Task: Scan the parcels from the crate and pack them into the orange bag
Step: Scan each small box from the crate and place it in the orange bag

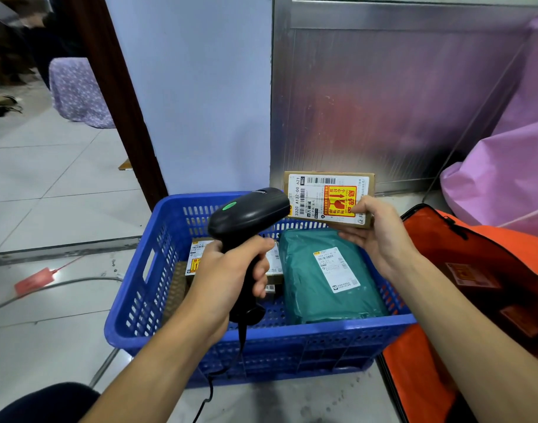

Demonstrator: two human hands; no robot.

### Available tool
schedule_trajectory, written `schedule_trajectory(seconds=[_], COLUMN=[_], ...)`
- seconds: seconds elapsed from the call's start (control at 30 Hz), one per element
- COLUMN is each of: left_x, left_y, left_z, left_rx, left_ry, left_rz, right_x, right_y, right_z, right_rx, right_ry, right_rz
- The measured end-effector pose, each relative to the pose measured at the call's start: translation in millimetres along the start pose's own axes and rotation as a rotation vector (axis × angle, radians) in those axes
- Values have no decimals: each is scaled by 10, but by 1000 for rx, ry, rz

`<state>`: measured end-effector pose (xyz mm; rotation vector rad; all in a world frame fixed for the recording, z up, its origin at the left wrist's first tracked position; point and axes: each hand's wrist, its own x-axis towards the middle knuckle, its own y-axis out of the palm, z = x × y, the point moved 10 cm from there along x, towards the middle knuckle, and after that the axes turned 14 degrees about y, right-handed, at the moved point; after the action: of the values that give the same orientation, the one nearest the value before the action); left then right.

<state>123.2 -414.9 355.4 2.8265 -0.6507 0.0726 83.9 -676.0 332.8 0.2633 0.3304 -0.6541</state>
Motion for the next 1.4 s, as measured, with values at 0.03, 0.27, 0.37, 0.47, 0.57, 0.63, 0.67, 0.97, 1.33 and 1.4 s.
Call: schedule_trajectory(seconds=[0.03,0.27,0.37,0.47,0.57,0.63,0.67,0.97,1.33,1.4], left_x=[-5,-14,-12,-9,-5,1,3,-5,-38,-60], left_y=[3,17,18,14,12,6,0,38,14,-21], left_z=[13,19,9,15,21,21,19,-22,-34,-19], left_rx=[4,17,20,20,19,18,18,49,23,7], left_ry=[-9,-17,-10,-7,-3,-2,-2,2,4,-3], left_rz=[1,17,19,13,10,7,4,26,-34,-37], right_x=[4,15,9,-5,1,14,19,-61,-366,-436], right_y=[-8,-34,-22,-13,-29,-36,-28,51,-420,-558], right_z=[-6,-5,0,10,9,8,11,-90,-127,-47], right_rx=[-4,-11,-12,-14,-6,9,14,-145,-78,-83], right_ry=[2,-2,-8,-13,-10,-8,-8,80,129,113], right_rz=[-6,-24,-11,-8,-14,-15,-9,68,-101,-131])
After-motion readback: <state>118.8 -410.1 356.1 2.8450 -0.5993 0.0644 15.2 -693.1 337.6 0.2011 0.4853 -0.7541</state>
